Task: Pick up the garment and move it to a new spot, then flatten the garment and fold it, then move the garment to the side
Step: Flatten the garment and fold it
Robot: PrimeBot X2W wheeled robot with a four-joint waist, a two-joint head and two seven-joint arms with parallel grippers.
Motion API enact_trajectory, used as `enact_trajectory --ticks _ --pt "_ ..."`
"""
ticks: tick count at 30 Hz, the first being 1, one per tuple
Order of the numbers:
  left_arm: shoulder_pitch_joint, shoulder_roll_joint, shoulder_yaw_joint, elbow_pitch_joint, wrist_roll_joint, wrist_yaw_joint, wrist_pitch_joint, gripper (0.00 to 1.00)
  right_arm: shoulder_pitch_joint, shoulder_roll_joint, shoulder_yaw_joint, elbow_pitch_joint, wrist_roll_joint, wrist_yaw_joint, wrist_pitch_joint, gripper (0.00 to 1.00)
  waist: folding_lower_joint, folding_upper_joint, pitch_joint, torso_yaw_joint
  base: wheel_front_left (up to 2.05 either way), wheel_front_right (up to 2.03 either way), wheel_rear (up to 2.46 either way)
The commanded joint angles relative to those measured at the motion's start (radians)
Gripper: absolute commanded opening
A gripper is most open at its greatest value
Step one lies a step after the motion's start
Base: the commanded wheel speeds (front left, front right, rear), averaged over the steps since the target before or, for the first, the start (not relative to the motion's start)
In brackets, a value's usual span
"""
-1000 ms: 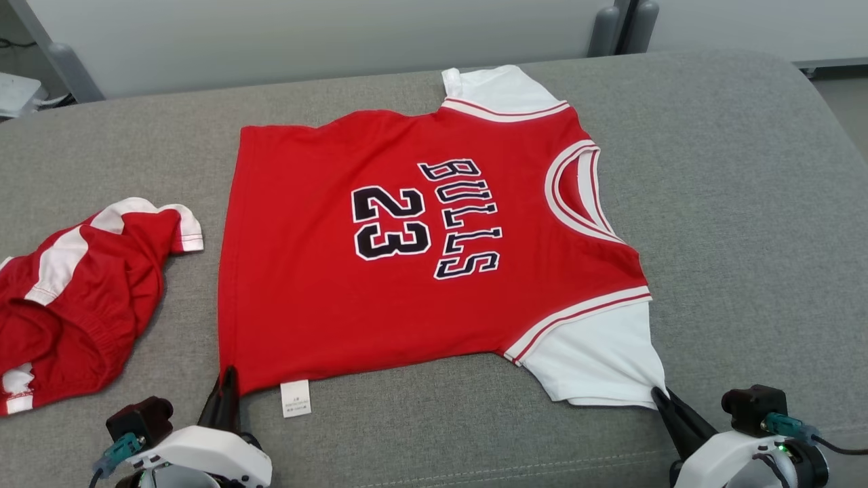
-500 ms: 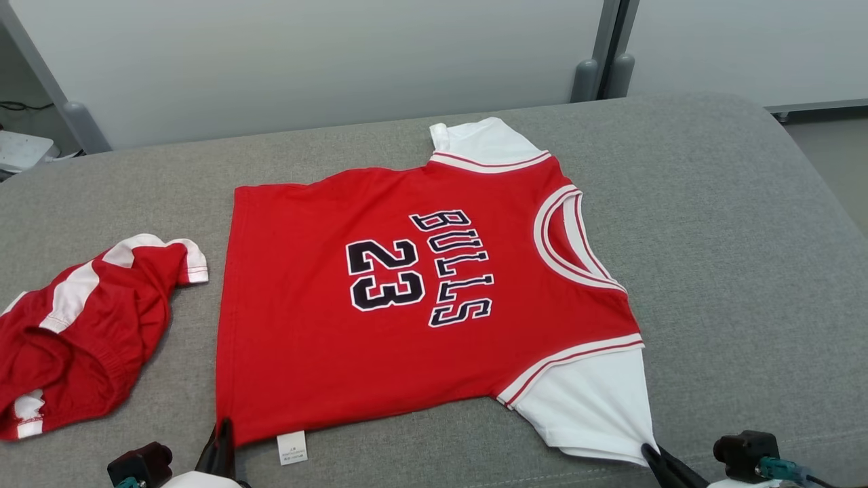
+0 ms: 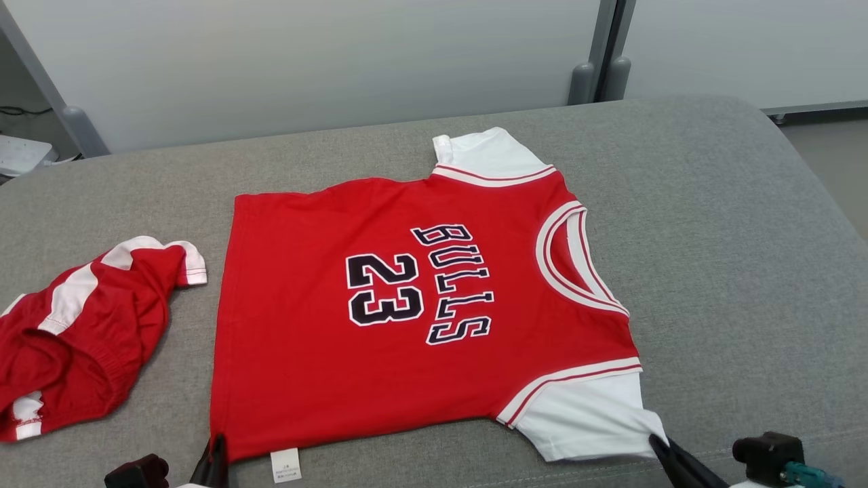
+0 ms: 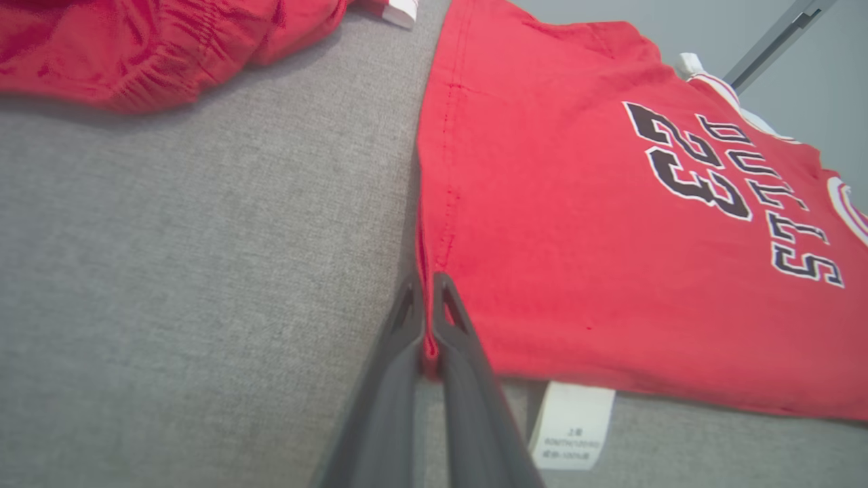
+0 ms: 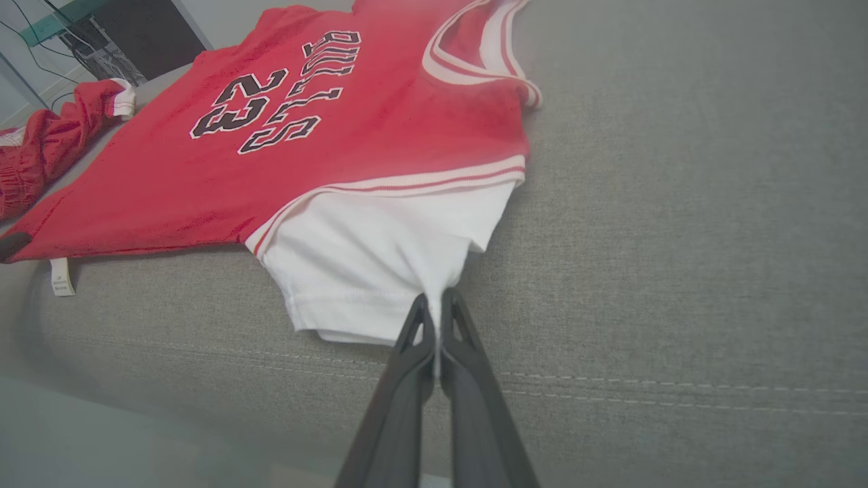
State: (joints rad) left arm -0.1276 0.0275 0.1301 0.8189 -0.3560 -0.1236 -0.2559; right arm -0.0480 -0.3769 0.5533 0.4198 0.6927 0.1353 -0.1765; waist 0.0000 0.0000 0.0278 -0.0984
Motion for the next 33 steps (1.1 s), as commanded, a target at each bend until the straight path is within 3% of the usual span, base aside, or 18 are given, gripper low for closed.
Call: enact_trajectory --ticks 1,13,33 --pt "-0.036 0.030 0.028 -0.024 0.009 -0.007 -0.006 0.00 -0.018 -0.023 -0.005 -0.034 -0.007 -0.005 -0.024 0.00 0.0000 0.0000 0.009 0.004 0.00 0.00 0.00" --pt "-0.187 0.047 -0.032 -0.026 0.021 -0.006 -0.004 0.00 -0.165 -0.003 -0.099 -0.078 -0.060 -0.005 -0.052 0.00 0.0000 0.0000 0.063 0.046 0.00 0.00 0.00" --pt "-0.415 0.048 -0.076 0.095 0.035 0.048 0.008 0.00 -0.523 0.050 -0.113 0.122 -0.125 -0.005 -0.079 0.00 0.0000 0.0000 0.209 0.074 0.00 0.00 0.00"
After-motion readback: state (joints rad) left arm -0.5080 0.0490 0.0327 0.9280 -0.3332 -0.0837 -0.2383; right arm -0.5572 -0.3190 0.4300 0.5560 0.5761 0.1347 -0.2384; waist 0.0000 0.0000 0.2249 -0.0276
